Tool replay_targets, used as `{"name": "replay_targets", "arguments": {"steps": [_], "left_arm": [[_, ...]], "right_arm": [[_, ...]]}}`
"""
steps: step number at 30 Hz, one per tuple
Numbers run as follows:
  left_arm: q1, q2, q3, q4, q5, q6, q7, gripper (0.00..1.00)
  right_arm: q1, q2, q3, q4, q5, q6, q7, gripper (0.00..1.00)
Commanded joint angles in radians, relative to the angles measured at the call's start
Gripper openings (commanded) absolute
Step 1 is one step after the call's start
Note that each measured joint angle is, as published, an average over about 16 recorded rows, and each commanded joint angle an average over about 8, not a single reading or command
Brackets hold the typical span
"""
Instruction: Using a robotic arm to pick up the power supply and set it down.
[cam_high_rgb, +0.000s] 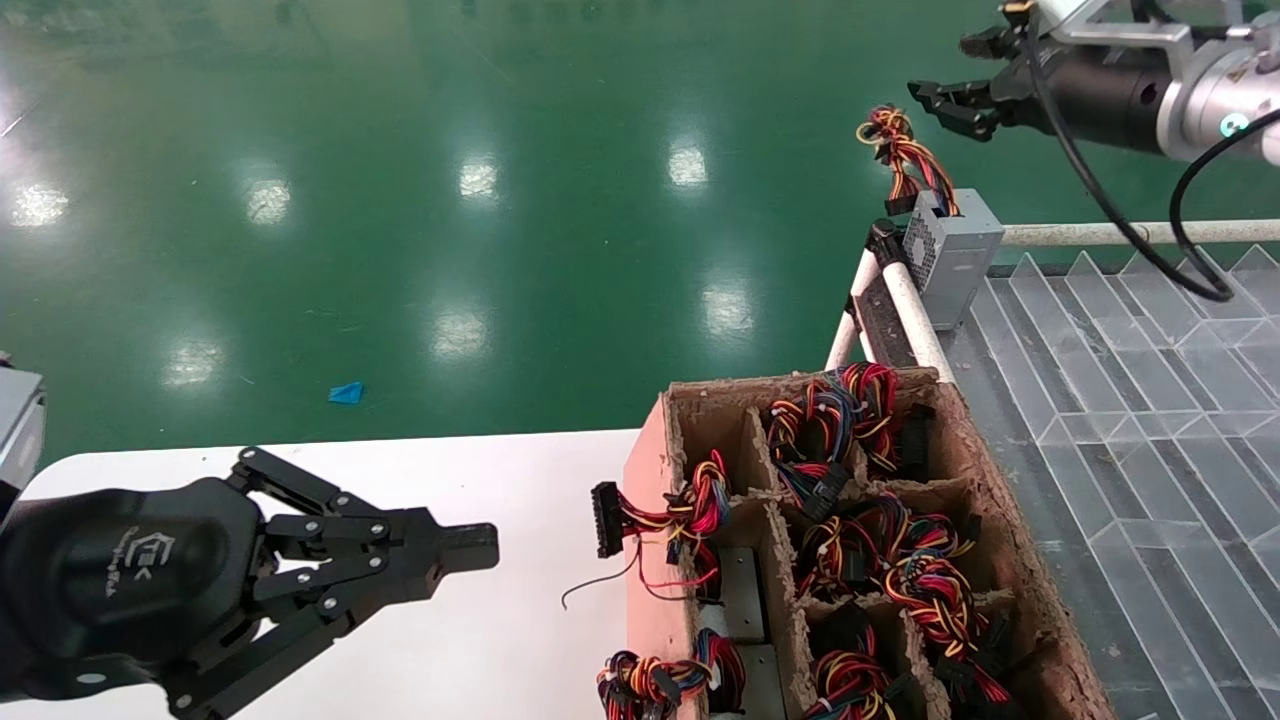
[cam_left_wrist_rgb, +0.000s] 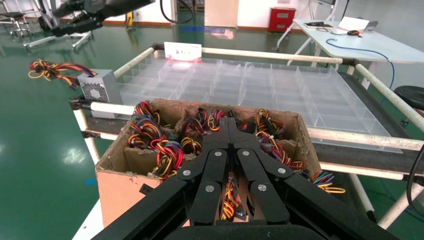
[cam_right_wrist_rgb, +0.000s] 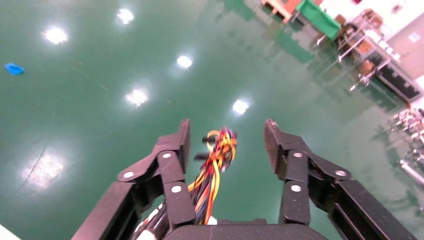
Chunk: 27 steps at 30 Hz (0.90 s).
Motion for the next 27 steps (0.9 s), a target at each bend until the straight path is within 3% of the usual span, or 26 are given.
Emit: {"name": "replay_targets", "arguments": {"steps": [1, 6, 13, 21, 27], "left_arm": [[0.000, 0.000, 0.000, 0.000, 0.000, 0.000, 0.000, 0.00], [0.000, 0.000, 0.000, 0.000, 0.000, 0.000, 0.000, 0.00], [0.000, 0.000, 0.000, 0.000, 0.000, 0.000, 0.000, 0.01], [0.000, 0.000, 0.000, 0.000, 0.000, 0.000, 0.000, 0.97], [0.000, 0.000, 0.000, 0.000, 0.000, 0.000, 0.000, 1.00]], "right_arm": [[0.006, 0.007, 0.004, 0.005, 0.005, -0.015, -0.010, 1.00], [-0.011, 0.029, 0.016, 0.043, 0.029, -0.058, -0.022, 1.00], [-0.112, 0.077, 0.042, 0.174, 0.098, -0.123, 0.036, 1.00], [-0.240, 0.139, 0.076, 0.340, 0.186, -0.210, 0.112, 1.00], [-0.335, 0.186, 0.101, 0.465, 0.252, -0.275, 0.168, 1.00]]}}
